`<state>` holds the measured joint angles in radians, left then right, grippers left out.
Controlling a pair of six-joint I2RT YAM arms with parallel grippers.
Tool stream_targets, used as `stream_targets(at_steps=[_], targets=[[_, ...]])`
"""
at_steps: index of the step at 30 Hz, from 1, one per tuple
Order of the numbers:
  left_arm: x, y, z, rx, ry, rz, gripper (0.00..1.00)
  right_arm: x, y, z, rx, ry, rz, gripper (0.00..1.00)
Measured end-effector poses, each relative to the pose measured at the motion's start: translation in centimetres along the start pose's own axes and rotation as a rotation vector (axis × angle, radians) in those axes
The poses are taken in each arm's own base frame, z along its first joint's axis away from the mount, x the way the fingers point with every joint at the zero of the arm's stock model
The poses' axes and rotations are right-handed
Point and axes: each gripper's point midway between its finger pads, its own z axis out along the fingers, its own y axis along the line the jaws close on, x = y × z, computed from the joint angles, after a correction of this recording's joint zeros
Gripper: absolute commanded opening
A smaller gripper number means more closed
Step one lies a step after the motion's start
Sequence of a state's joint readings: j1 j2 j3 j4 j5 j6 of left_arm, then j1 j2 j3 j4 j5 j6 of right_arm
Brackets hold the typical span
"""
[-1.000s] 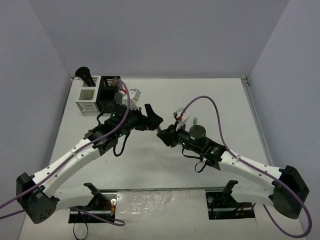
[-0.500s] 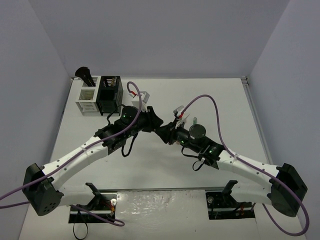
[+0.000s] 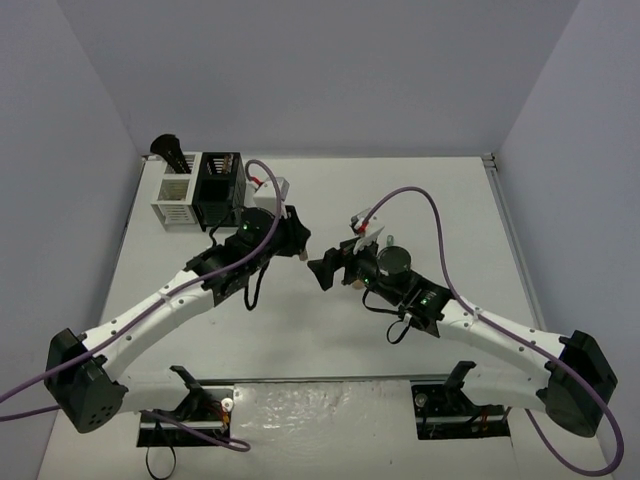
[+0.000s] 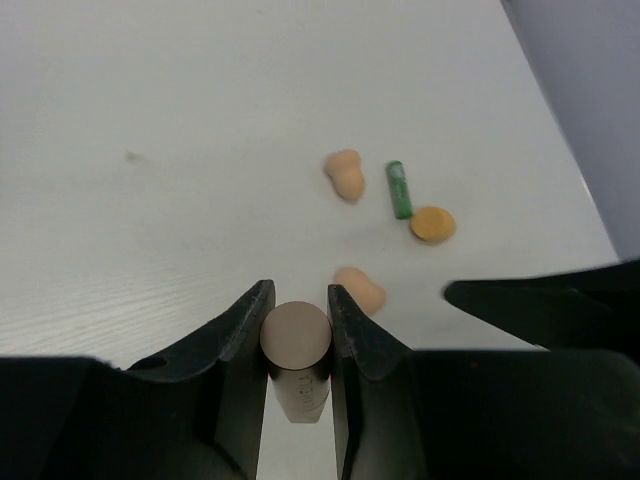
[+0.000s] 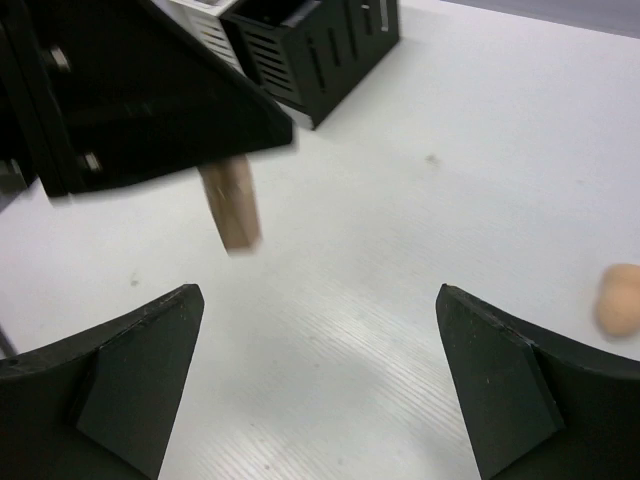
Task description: Organize the makeup
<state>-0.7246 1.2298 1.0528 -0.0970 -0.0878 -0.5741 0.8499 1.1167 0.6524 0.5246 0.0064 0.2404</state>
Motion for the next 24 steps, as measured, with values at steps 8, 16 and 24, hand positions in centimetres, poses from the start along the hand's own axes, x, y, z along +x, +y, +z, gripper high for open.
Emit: stream_targets(at_steps=[8,16,24], targets=[[-11.8,15.2,-1.6,-0.469,-0.278,-0.001,0.0,-0.2,-5.1,-1.9,0.22,0.021,-0.024,1.0],[-17.9,29.3,-1.7,-0.812,-0.384,0.013,0.0,0.4,-9.8,-2.9,0.361,0.061,-0.007,1.0],[-16.4,40.8,1.8,-0.959,-0.327,-0.002,0.16,0.8,-10.7,-3.2,0.383,0.083,-0.005,1.0]])
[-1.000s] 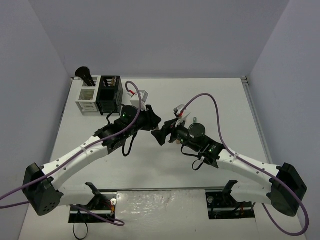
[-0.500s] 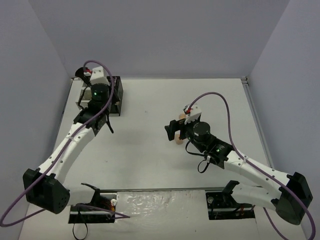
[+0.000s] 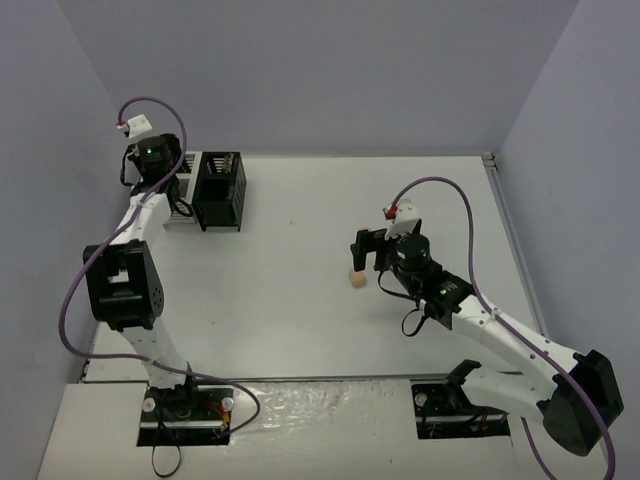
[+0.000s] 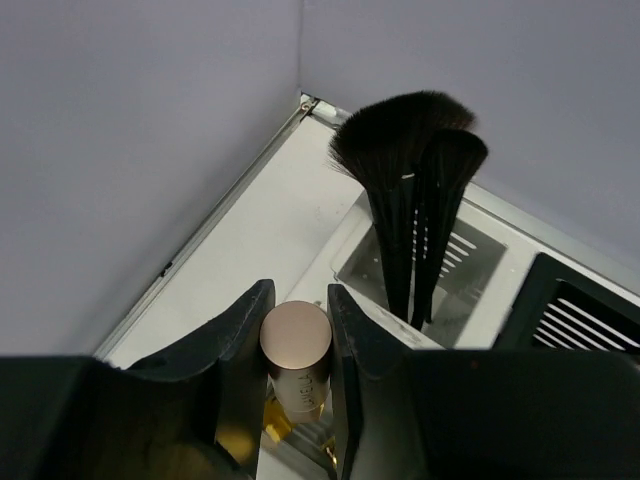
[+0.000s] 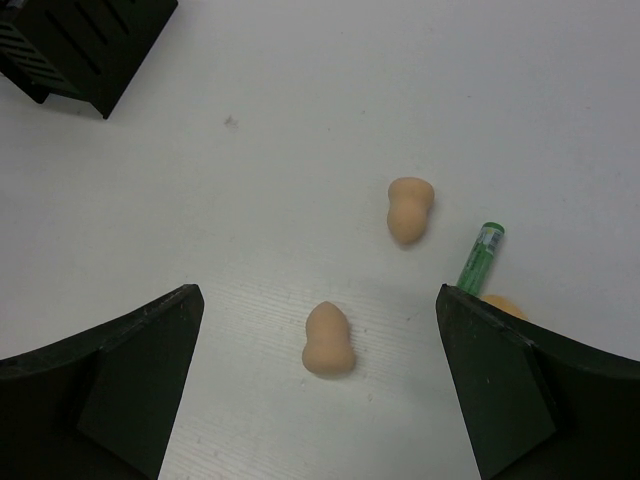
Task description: Organize the makeup
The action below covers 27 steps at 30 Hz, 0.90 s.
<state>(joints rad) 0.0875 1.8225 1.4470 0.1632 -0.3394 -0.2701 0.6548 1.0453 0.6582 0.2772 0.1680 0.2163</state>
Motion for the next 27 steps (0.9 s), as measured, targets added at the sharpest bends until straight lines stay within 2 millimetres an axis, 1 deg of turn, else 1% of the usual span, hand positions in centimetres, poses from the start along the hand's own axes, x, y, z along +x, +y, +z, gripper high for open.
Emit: stream_targets(at_steps=[1,2,5,6,10,14,15,18,19,21,24,26,27], targets=[[0.6,0.0,0.8,-0.003,0.007,0.011,0.23,0.0,0.0,0.0,0.001,0.001,-0.001,1.0],[1.2,-0.3,1.4,-0.001,0.017,0.024,0.28,0.1,-0.1,0.0,0.002,0.003,-0.002,1.0],[2.4,-0.8,2.2,0.01,0.037,0.048,0.33,0.4,-0.2,0.2,0.009,0.014,-0.004,1.0],[2.6,-0.9,2.2,0.013,0.042,0.052,0.38,0.6,-0.4,0.3,0.013,0.02,-0.005,1.0],[2.1,-1.3,1.9,0.021,0.029,0.048,0.61,1.4,-0.8,0.7,0.029,0.049,-0.01,1.0],[1.4,-0.7,0.5,0.024,0.015,0.043,0.79,2.1,-1.5,1.0,0.059,0.074,-0.009,1.0],[1.1,-0.5,-0.1,0.026,0.012,0.039,0.8,2.4,-1.8,1.2,0.072,0.091,-0.006,0.99],[0.5,0.4,-2.8,0.03,0.024,0.026,0.89,2.2,-3.2,2.3,0.131,0.125,0.017,0.95],[-0.1,0.7,-3.9,0.034,0.025,0.014,0.9,2.1,-3.8,2.7,0.153,0.134,0.027,0.93],[-1.9,1.1,-6.3,0.052,0.014,-0.023,0.93,2.0,-5.2,3.5,0.196,0.151,0.052,0.9],[-5.5,1.4,-11.4,0.113,-0.015,-0.092,0.95,2.8,-7.5,5.0,0.262,0.205,0.089,0.84],[-7.8,1.5,-15.5,0.183,-0.043,-0.132,0.95,3.7,-8.6,6.1,0.293,0.249,0.103,0.76],[-8.6,1.7,-17.7,0.22,-0.055,-0.146,0.95,4.2,-9.1,6.7,0.306,0.273,0.108,0.72]])
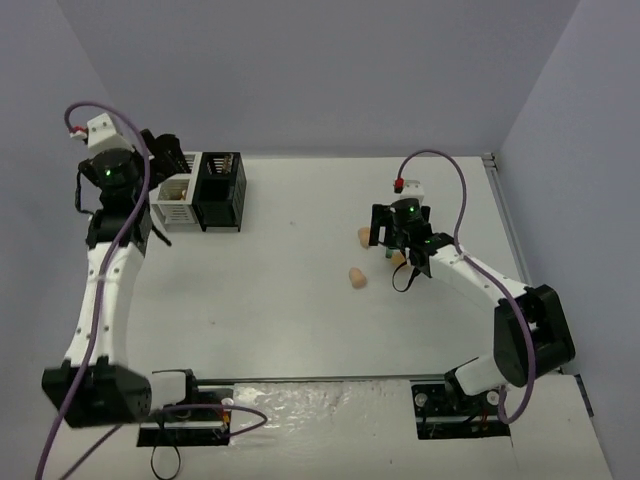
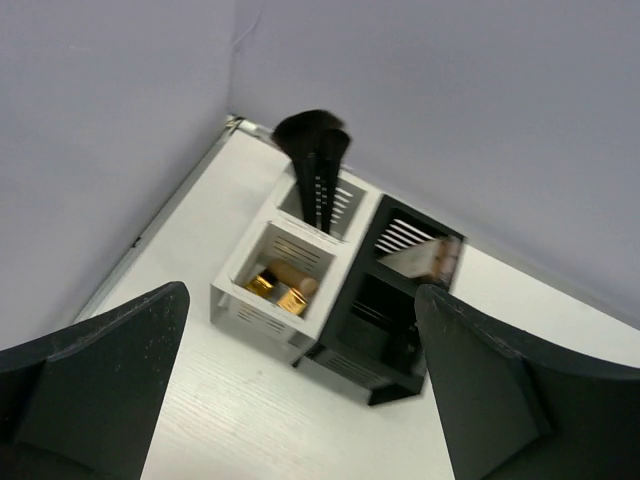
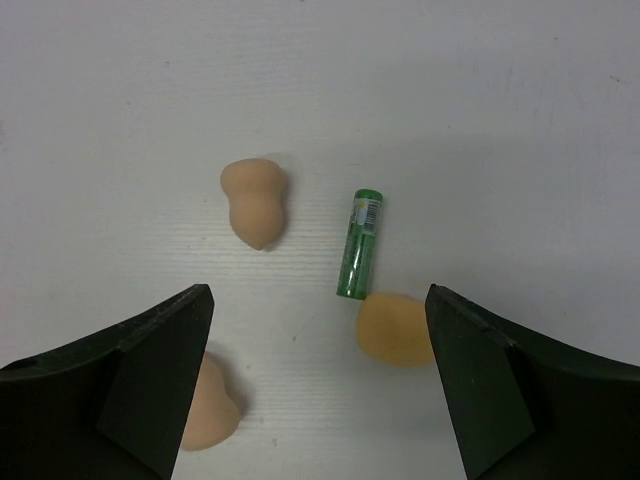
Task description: Organize the makeup
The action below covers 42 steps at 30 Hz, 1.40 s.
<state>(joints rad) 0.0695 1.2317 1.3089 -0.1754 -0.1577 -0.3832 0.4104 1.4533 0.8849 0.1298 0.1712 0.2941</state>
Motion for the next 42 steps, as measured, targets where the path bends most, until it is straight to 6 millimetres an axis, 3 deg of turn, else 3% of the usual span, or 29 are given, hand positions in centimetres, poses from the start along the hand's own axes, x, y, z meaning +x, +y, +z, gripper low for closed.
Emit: stream_targets(at_steps=[2,5,10,13,18,20,25,30,35,37,39,42], targets=[[-0.9,-0.7,-3.8,0.072,-0.012,-0.017,0.95,0.9,-0.4,1.4,0.021,0.045,0.004,0.67],[0.2,-0.8,-7.9,0.147,0.008,-0.023,0.95,2.4,-0.8,3.0,0.037,0.106,0.004,0.6],[6.7,0.4,-11.7,0.21,0.123,-0.008,0.95,4.1,-1.2,5.3,0.06,0.179,-0.003,0.5],[10.6,0.8,-12.4,0.225,0.229,0.01,0.95,4.9,-1.4,6.5,0.071,0.207,-0.005,0.45],[14.6,0.3,-12.6,0.268,0.36,0.021,0.95,6.4,-1.8,7.7,0.087,0.25,-0.006,0.41],[15.4,0.2,-12.8,0.278,0.386,0.021,0.95,6.4,-1.7,8.0,0.09,0.246,-0.003,0.35],[15.9,-0.1,-13.2,0.301,0.407,0.014,0.95,6.2,-1.7,8.3,0.093,0.235,0.011,0.07],[16.0,-0.7,-13.5,0.328,0.42,-0.013,0.95,6.1,-1.6,8.3,0.093,0.23,0.026,0.0],[15.9,-2.3,-14.2,0.401,0.436,-0.054,0.95,5.6,-1.4,6.6,0.074,0.196,0.028,0.0],[15.8,-3.5,-14.7,0.45,0.448,-0.079,0.95,4.1,-0.6,5.0,0.036,0.127,0.023,0.0],[15.5,-5.1,-15.1,0.507,0.45,-0.102,0.95,1.9,1.6,2.4,-0.044,0.019,0.007,0.0],[15.2,-7.6,-15.6,0.583,0.455,-0.12,0.95,-0.9,7.0,-2.4,-0.237,-0.151,-0.026,0.0]])
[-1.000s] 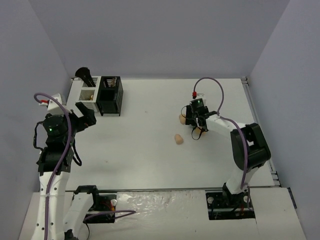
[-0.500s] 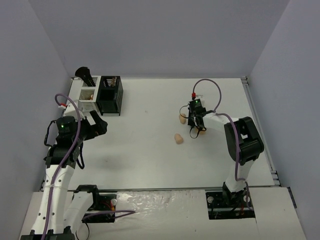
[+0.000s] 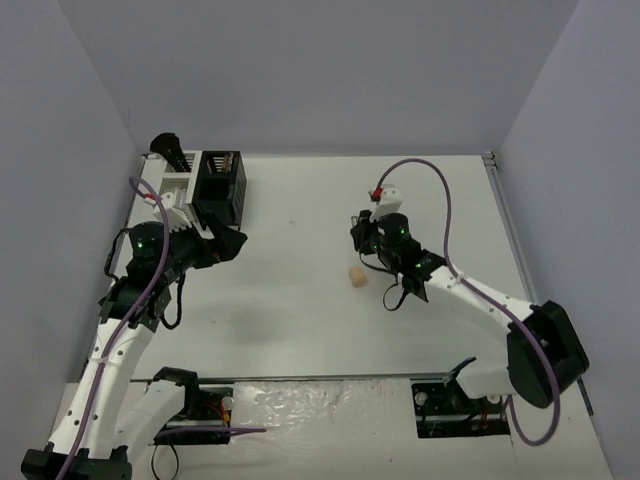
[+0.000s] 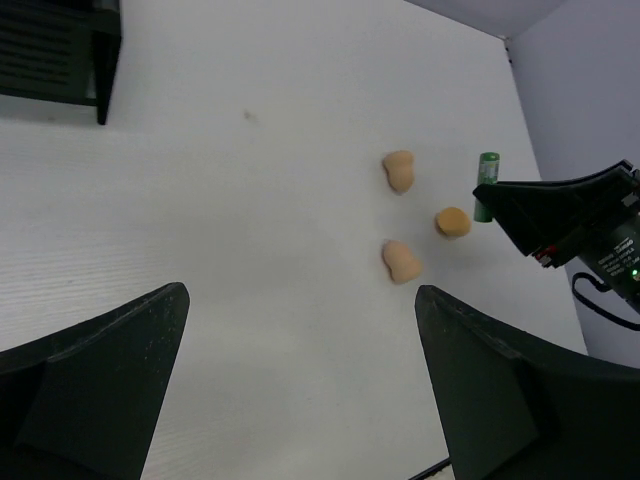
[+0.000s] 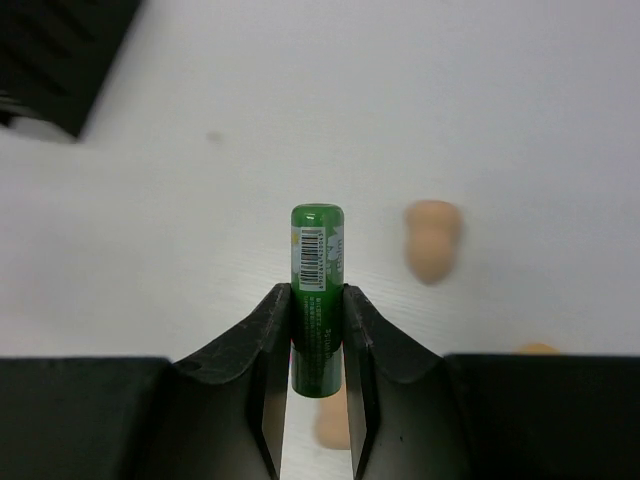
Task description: Organize the makeup
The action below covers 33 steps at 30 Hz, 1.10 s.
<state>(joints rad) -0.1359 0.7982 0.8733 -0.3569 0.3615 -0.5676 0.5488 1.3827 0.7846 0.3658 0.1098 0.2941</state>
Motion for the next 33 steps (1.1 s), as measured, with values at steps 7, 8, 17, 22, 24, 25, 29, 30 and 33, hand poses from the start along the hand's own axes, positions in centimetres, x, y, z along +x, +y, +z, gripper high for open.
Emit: stream_targets(at_steps=[7,8,17,22,24,25,29,30,33], targets=[[0.7,-5.2,2.5,0.124,0.042,0.007,0.94,-0.3,11.1,-4.6,-0.393,-0.146,-0.091,0.0],[0.9,-5.8,2.9,0.134,0.046,0.013,0.94,0.2,12.2,-5.1,-0.432,-0.146,-0.107,0.0],[4.1,-9.3,5.5,0.184,0.105,0.042,0.82,-0.2,17.7,-8.1,-0.629,-0.229,-0.152,0.0],[5.8,-9.9,6.5,0.177,0.148,0.043,0.73,-0.7,18.3,-8.4,-0.653,-0.255,-0.149,0.0],[6.1,-10.3,6.7,0.182,0.151,0.045,0.67,-0.9,18.4,-8.5,-0.658,-0.264,-0.147,0.0],[6.3,-10.5,6.8,0.185,0.155,0.046,0.61,-1.0,18.4,-8.5,-0.66,-0.269,-0.145,0.0],[6.8,-11.3,7.2,0.201,0.159,0.037,0.28,-1.0,18.4,-8.6,-0.666,-0.276,-0.143,0.0],[6.9,-11.4,7.4,0.205,0.16,0.035,0.16,-0.9,18.4,-8.6,-0.666,-0.276,-0.143,0.01],[7.1,-12.0,7.6,0.22,0.158,0.027,0.0,-0.8,18.3,-8.5,-0.664,-0.273,-0.144,0.17]])
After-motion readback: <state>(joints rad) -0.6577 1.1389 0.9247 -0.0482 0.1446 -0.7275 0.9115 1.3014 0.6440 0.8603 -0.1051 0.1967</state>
